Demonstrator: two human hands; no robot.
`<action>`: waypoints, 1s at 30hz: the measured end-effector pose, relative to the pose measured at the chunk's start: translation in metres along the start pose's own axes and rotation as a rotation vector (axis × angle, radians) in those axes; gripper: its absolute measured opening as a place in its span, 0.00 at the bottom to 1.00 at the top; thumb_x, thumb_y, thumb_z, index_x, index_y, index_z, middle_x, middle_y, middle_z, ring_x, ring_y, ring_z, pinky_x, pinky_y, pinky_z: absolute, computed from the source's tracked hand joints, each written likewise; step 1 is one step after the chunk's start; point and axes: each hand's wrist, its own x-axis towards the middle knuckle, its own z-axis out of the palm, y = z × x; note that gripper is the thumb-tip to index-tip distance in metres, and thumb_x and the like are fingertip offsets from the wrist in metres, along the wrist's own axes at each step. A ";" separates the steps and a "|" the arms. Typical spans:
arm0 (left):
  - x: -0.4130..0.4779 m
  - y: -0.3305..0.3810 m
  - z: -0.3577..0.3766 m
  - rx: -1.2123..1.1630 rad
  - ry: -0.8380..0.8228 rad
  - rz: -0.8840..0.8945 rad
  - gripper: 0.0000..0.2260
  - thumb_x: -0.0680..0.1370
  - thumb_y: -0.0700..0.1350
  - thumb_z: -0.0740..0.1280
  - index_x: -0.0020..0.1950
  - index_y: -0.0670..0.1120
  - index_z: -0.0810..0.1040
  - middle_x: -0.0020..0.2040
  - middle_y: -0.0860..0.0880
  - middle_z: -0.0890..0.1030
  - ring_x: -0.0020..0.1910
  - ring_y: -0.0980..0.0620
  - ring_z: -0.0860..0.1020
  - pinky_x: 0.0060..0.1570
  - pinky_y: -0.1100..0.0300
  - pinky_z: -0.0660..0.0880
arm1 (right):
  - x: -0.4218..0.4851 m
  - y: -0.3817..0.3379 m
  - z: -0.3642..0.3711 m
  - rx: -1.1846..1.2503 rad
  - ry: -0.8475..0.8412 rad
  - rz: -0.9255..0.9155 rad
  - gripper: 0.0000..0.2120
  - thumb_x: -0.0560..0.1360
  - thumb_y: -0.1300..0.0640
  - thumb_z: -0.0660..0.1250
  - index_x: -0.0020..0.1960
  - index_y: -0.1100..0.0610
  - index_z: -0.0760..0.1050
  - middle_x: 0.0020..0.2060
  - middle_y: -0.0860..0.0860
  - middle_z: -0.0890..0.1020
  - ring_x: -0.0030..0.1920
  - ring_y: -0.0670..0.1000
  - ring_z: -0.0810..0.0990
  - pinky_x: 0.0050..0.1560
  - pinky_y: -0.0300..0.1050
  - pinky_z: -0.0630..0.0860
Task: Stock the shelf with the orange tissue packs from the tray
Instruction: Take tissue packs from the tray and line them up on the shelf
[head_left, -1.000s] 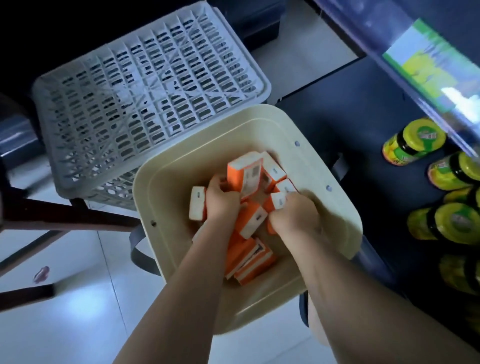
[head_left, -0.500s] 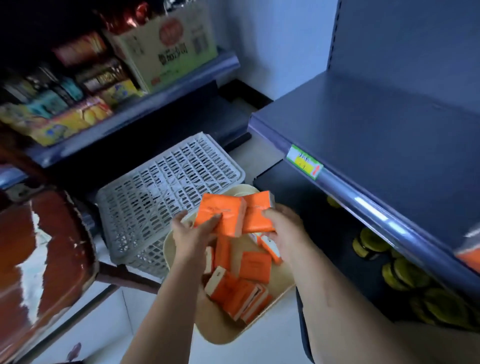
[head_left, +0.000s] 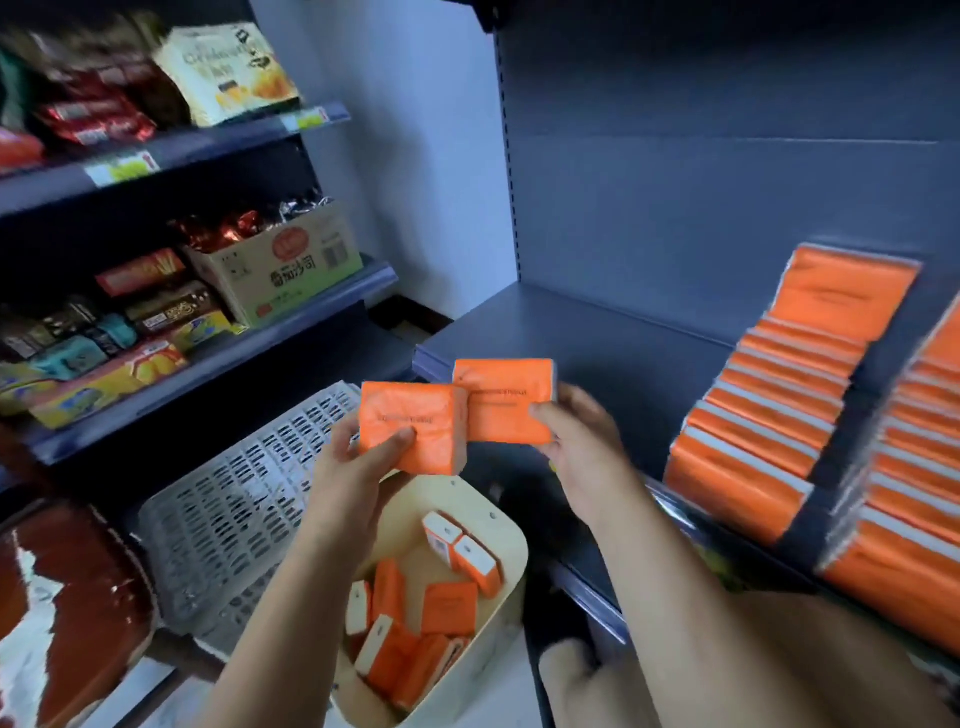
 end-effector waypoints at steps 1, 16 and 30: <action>-0.005 0.005 0.013 0.005 -0.039 0.006 0.12 0.78 0.35 0.72 0.61 0.44 0.79 0.54 0.41 0.85 0.52 0.45 0.85 0.47 0.51 0.82 | -0.006 -0.015 -0.011 -0.017 0.022 -0.048 0.13 0.65 0.58 0.73 0.50 0.52 0.83 0.54 0.61 0.86 0.59 0.64 0.84 0.65 0.66 0.77; -0.101 0.023 0.258 0.232 -0.557 0.189 0.15 0.70 0.38 0.79 0.54 0.41 0.80 0.49 0.43 0.87 0.51 0.42 0.86 0.55 0.45 0.83 | -0.148 -0.194 -0.257 -0.285 0.260 -0.497 0.14 0.71 0.64 0.73 0.53 0.50 0.84 0.49 0.54 0.86 0.51 0.55 0.81 0.55 0.55 0.73; -0.223 -0.031 0.474 0.324 -0.856 0.253 0.25 0.68 0.31 0.80 0.58 0.45 0.73 0.49 0.42 0.83 0.39 0.48 0.82 0.38 0.55 0.80 | -0.285 -0.226 -0.475 -0.302 0.686 -0.629 0.18 0.76 0.72 0.70 0.64 0.60 0.78 0.53 0.58 0.87 0.53 0.56 0.86 0.56 0.51 0.82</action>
